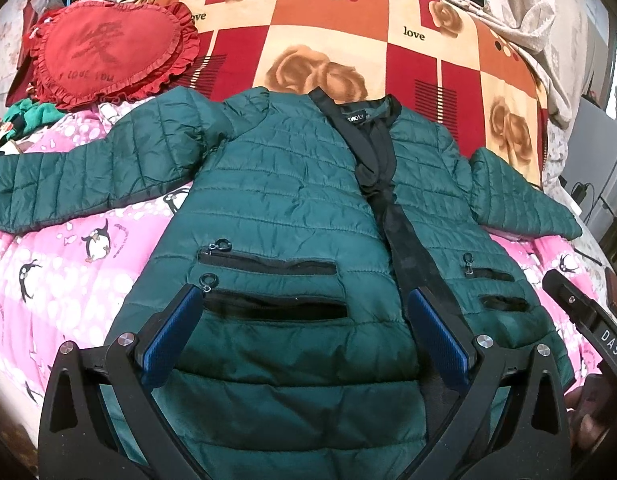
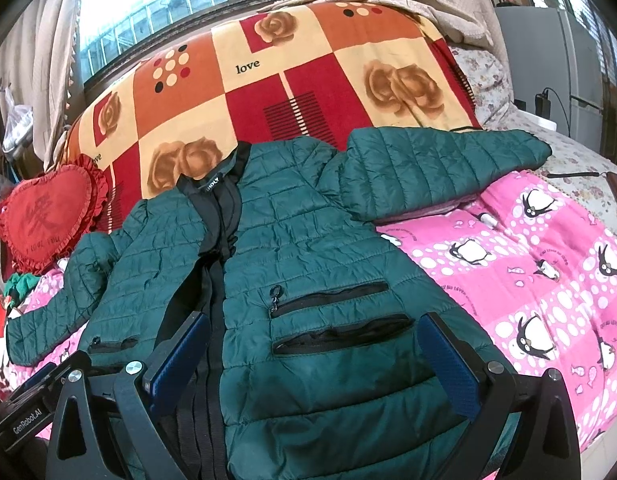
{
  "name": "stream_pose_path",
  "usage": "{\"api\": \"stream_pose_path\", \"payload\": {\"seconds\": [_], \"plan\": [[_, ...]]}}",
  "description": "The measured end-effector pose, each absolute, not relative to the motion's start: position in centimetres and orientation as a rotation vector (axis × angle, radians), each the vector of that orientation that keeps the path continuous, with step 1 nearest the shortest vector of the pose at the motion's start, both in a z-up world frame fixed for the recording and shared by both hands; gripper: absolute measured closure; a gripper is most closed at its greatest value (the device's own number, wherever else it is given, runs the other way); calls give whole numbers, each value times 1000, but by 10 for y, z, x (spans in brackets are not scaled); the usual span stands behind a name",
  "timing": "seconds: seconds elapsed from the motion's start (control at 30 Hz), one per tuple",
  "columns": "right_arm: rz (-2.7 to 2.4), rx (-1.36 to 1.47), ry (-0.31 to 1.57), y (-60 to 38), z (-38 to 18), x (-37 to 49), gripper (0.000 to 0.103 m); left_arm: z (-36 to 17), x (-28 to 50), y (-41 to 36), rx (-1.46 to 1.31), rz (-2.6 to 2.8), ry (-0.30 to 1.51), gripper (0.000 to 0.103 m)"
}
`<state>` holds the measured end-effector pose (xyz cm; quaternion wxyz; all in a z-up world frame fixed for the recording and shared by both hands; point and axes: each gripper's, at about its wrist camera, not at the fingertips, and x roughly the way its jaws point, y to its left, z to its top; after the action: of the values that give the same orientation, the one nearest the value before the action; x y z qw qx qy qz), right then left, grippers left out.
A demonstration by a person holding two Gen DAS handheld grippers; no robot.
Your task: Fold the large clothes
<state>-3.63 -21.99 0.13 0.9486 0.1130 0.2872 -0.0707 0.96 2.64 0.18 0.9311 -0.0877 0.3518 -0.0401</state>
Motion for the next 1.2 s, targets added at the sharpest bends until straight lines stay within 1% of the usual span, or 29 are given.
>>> {"api": "stream_pose_path", "payload": {"seconds": [0.37,0.47,0.57,0.63,0.8,0.97,1.1,1.2], "plan": [[-143,230,586,-221,1,-36,1,2,8,26,-188,-77,721,1],[-144,229,588,-221,0,-37,1,6,6,39,-263,-98,690,0],[-143,228,585,-222,0,-38,1,14,6,71,-375,-40,610,1],[-142,231,584,-221,-1,-39,1,18,12,97,-407,3,589,1],[-140,235,581,-221,-1,-39,1,14,25,164,-419,76,598,1],[-138,235,584,-222,0,-40,1,-13,25,249,-555,152,607,1],[-137,240,585,-218,0,-38,1,-40,3,320,-692,267,547,1],[-134,231,591,-216,0,-36,1,-52,-10,357,-723,334,505,1]]}}
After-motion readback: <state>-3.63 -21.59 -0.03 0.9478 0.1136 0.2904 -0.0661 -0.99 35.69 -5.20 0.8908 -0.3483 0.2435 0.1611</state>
